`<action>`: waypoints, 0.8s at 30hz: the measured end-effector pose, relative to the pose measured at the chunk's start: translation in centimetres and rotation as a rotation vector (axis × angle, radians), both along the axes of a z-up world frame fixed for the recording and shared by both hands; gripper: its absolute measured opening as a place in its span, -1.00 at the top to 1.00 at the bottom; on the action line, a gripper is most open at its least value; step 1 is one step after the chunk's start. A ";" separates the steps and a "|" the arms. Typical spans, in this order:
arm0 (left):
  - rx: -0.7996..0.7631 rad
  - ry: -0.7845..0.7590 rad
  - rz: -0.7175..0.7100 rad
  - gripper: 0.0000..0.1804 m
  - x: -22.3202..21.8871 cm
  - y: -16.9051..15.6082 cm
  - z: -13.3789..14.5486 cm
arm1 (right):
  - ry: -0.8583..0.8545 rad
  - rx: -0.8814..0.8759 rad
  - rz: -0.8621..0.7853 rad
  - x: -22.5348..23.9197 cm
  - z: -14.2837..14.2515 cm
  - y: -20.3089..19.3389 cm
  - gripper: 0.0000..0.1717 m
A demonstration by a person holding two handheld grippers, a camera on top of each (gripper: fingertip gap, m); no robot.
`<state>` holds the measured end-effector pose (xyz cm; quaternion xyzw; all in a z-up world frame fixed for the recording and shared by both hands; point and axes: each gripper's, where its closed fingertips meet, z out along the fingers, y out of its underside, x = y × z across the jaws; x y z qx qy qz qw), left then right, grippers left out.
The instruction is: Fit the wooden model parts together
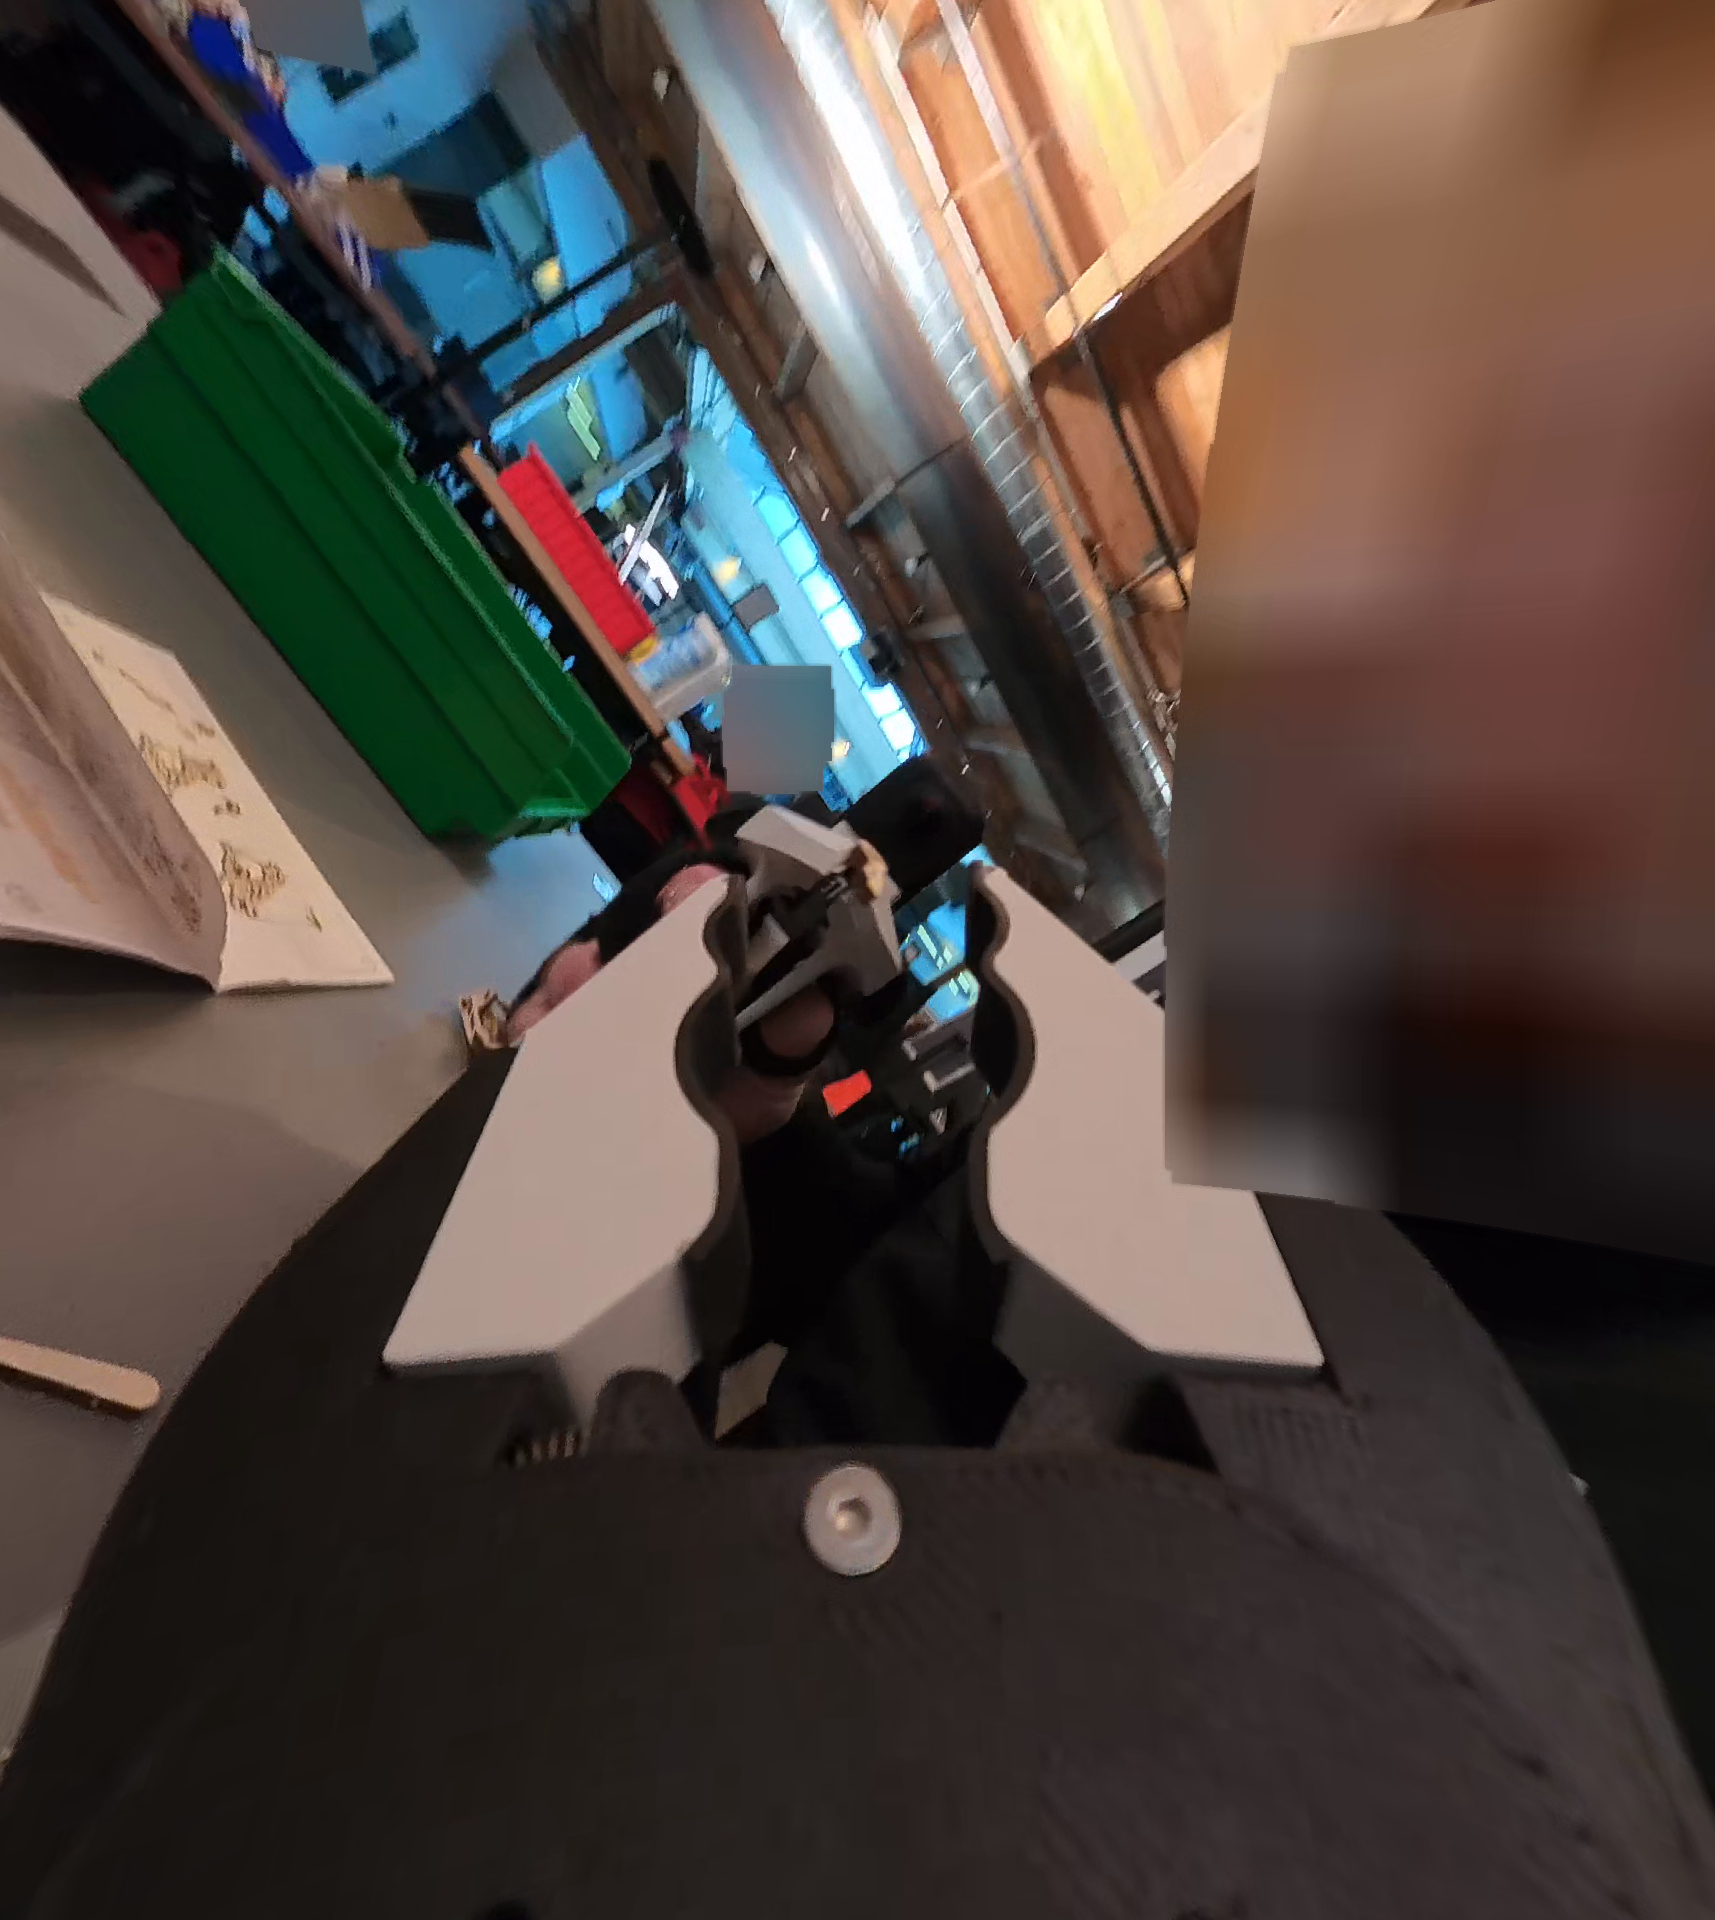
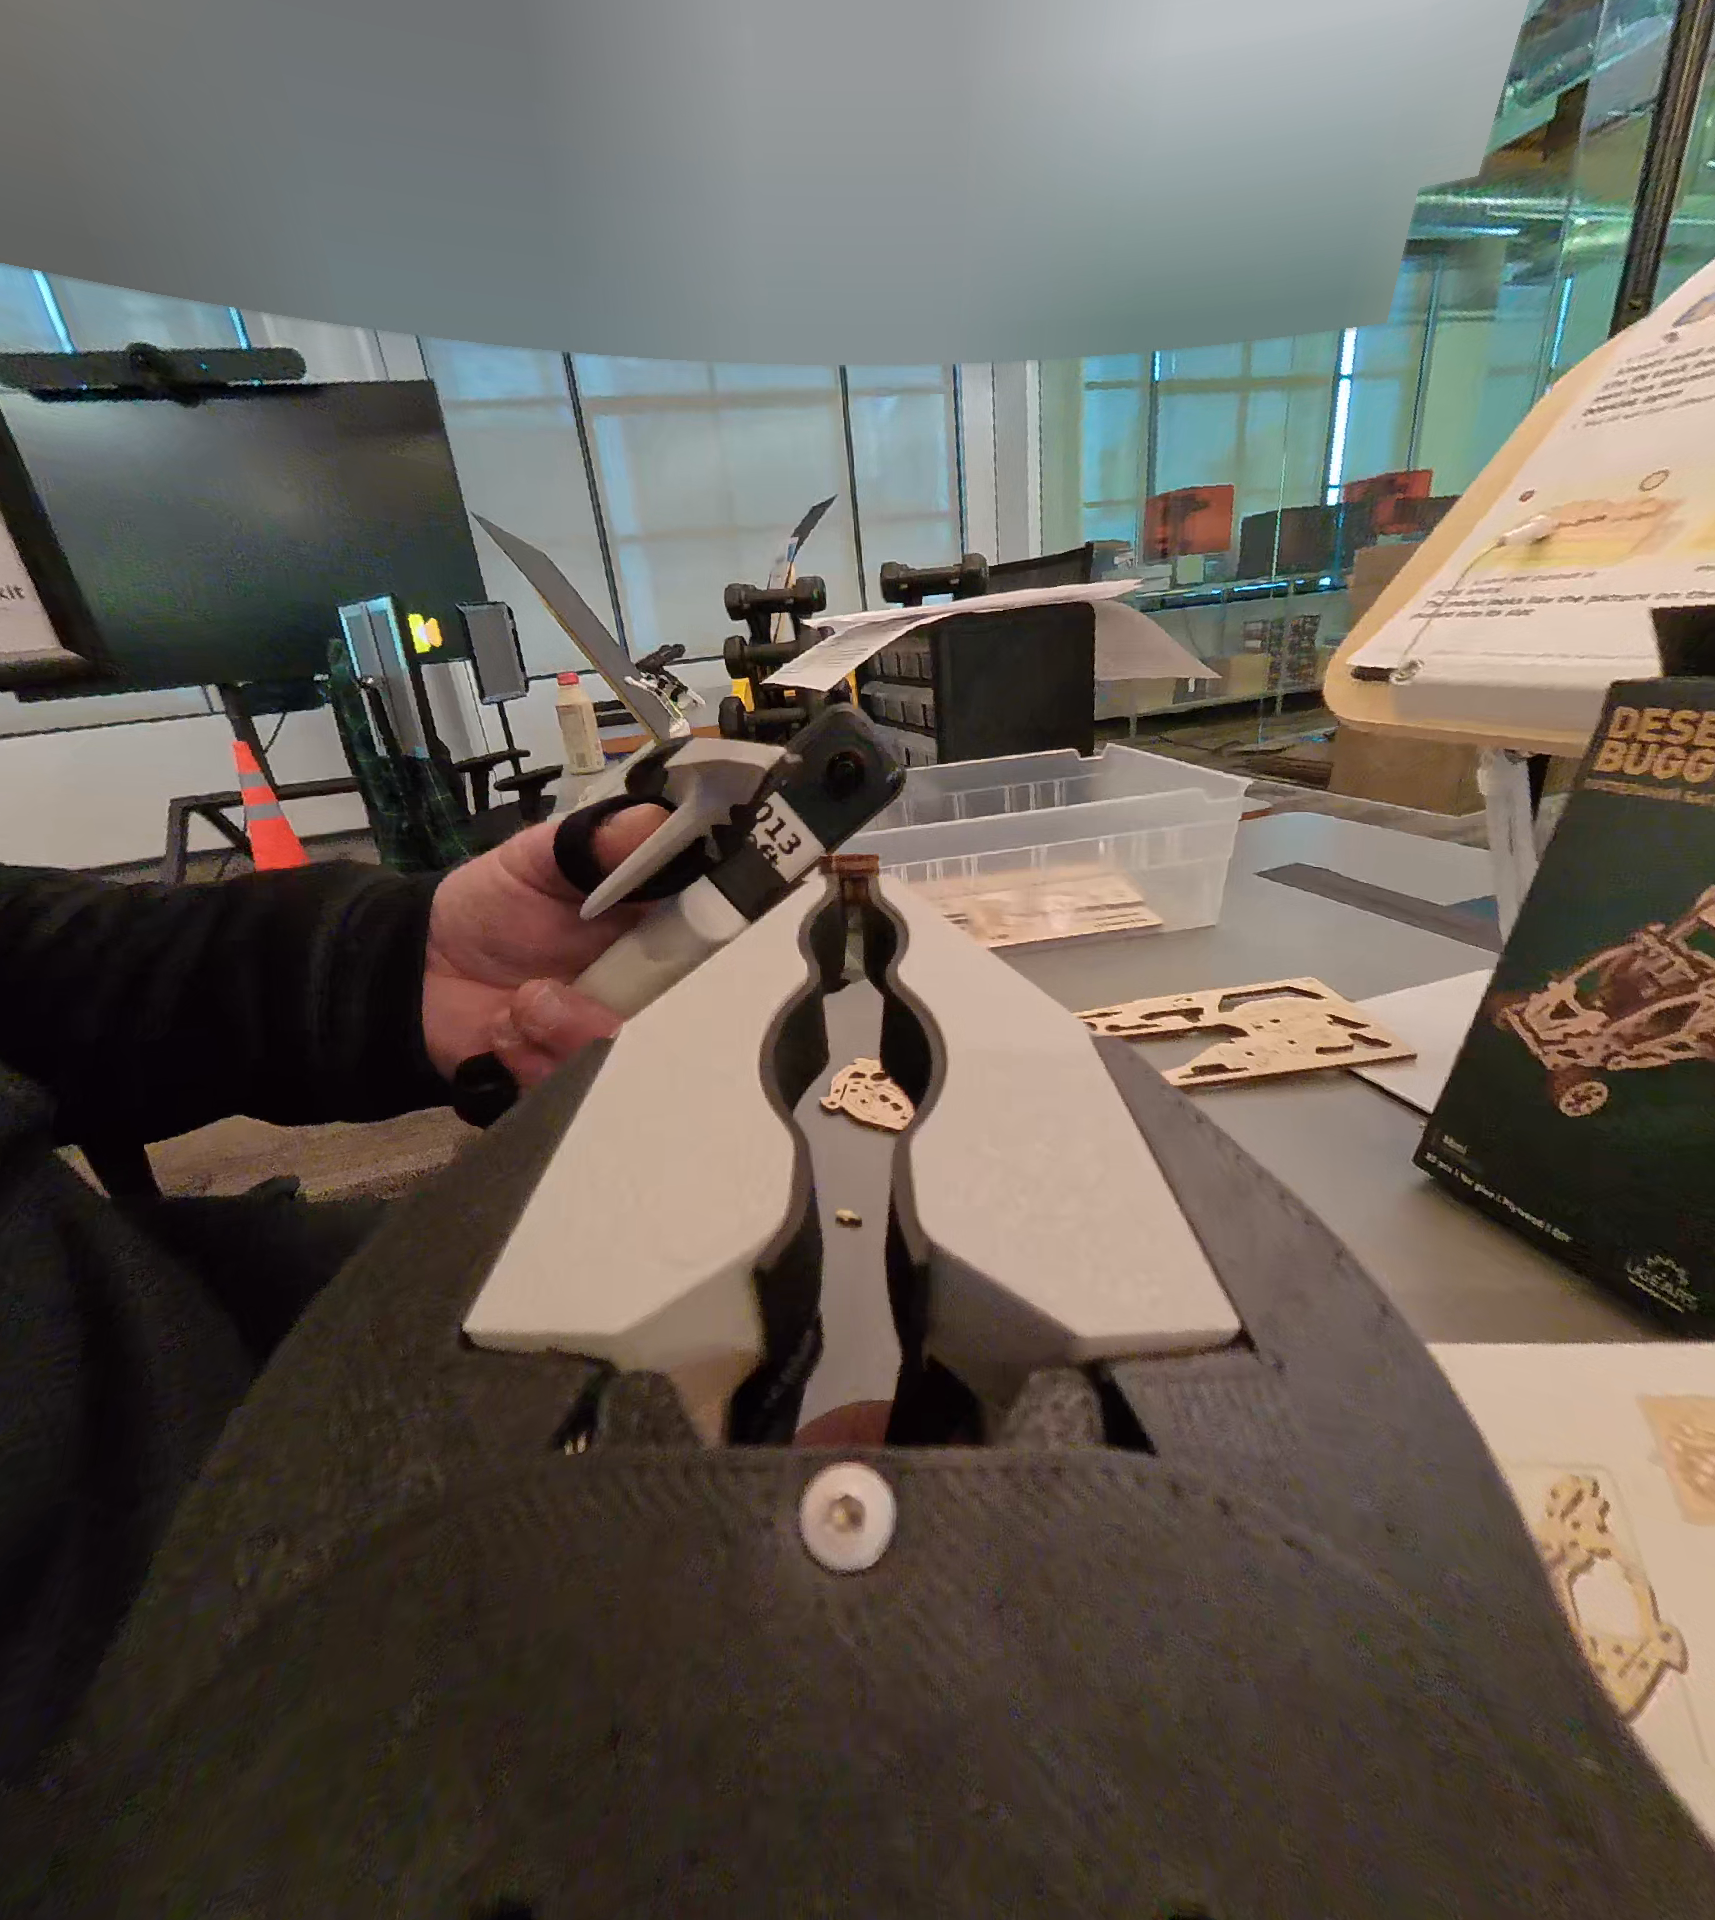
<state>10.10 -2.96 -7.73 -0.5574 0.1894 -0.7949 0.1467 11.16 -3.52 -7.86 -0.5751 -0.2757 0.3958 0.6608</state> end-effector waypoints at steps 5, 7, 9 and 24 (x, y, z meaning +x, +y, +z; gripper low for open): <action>0.025 0.015 -0.084 0.69 1.1 -1.9 0.0 | -0.173 0.080 -0.003 -1.7 -0.7 -0.3 1.00; 0.020 0.030 -0.107 0.76 1.2 -2.4 -0.5 | -0.261 0.118 -0.008 -2.2 -1.1 -0.4 1.00; 0.001 0.013 -0.110 0.83 1.0 -2.4 -0.7 | -0.314 0.142 -0.011 -2.4 -1.2 -0.5 1.00; 0.010 -0.003 -0.128 0.85 -0.2 -2.5 -1.5 | -0.405 0.195 0.006 -3.3 -2.0 -0.6 1.00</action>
